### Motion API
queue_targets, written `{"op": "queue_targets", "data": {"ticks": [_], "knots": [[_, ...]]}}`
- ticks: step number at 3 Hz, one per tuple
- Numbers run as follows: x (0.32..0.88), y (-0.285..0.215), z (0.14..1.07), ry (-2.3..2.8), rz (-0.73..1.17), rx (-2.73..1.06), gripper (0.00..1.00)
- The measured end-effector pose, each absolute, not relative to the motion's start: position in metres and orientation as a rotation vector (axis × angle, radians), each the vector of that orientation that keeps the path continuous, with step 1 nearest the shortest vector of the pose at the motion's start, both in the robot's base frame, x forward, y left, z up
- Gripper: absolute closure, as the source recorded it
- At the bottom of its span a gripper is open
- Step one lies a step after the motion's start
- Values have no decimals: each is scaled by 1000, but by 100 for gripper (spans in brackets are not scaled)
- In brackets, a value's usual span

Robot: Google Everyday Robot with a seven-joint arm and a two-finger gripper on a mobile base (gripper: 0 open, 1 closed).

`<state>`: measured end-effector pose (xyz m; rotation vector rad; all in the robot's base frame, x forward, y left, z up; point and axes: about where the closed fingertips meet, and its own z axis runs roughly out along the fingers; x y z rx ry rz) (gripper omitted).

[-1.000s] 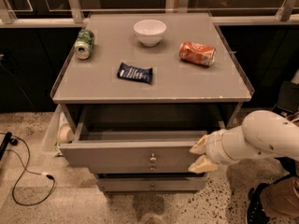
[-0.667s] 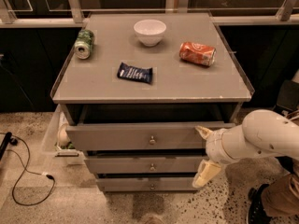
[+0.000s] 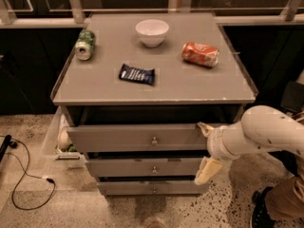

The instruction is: Close top drawer

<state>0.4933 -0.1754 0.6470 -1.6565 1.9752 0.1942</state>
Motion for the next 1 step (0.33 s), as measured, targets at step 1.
{"op": "queue_targets", "data": {"ticks": [1], "knots": [[493,-175,647,1975,194,-1657,0]]}}
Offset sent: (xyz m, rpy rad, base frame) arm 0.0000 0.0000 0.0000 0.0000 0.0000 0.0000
